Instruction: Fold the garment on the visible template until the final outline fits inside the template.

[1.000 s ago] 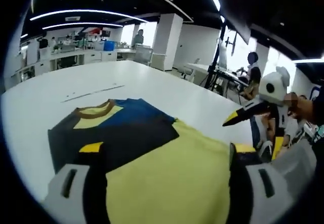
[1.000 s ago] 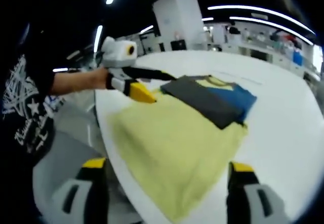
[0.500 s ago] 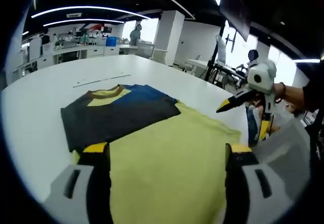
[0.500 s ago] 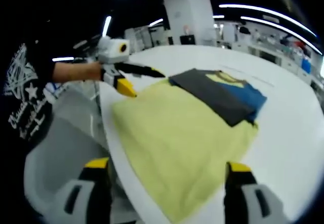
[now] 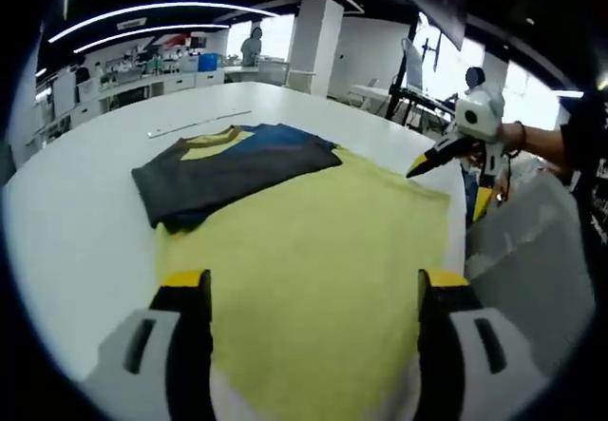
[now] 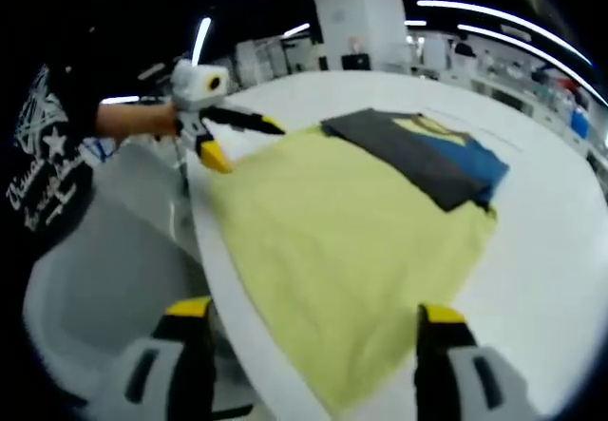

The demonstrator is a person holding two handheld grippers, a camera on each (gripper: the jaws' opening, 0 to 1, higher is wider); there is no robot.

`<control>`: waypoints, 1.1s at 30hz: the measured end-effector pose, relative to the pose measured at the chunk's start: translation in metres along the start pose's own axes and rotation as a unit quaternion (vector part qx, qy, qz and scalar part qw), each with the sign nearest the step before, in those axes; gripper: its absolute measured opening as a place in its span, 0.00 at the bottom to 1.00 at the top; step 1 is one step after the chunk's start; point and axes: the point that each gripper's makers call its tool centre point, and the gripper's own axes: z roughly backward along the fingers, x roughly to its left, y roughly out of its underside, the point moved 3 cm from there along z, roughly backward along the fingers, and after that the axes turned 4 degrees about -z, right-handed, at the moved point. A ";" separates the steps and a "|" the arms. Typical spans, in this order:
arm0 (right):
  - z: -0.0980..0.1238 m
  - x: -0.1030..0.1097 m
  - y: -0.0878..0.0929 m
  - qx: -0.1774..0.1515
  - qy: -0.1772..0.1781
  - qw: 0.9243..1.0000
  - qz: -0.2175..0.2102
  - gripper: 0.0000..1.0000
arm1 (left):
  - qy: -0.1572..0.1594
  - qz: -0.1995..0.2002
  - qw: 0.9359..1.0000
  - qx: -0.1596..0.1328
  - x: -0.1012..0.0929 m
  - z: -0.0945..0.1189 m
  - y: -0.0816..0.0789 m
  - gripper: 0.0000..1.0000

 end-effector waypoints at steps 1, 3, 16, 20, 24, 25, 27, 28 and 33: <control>0.000 0.000 0.001 0.002 0.000 1.000 0.001 0.86 | 0.001 -0.003 1.000 0.004 -0.001 0.001 0.002 0.85; 0.000 -0.001 0.003 0.010 0.004 1.000 0.010 0.84 | 0.007 -0.006 1.000 0.012 0.002 0.002 0.008 0.83; 0.006 -0.008 0.015 0.028 0.019 0.999 0.041 0.72 | 0.036 -0.015 0.998 0.055 -0.008 0.017 0.046 0.62; 0.008 -0.009 0.017 0.030 0.025 0.998 0.048 0.68 | 0.035 -0.030 0.996 0.070 -0.011 0.023 0.056 0.59; 0.008 -0.010 0.022 0.044 0.032 0.996 0.073 0.63 | 0.032 -0.049 0.995 0.078 -0.014 0.026 0.056 0.58; 0.008 -0.011 0.025 0.055 0.037 0.994 0.088 0.62 | 0.031 -0.053 0.995 0.081 -0.014 0.027 0.057 0.57; 0.007 -0.012 0.027 0.062 0.038 0.993 0.092 0.60 | 0.030 -0.075 0.993 0.089 -0.015 0.027 0.058 0.56; 0.008 -0.012 0.028 0.063 0.038 0.993 0.089 0.60 | 0.032 -0.084 0.992 0.093 -0.016 0.028 0.059 0.56; 0.009 -0.016 0.030 0.067 0.043 0.993 0.090 0.55 | 0.034 -0.101 0.989 0.098 -0.018 0.030 0.059 0.54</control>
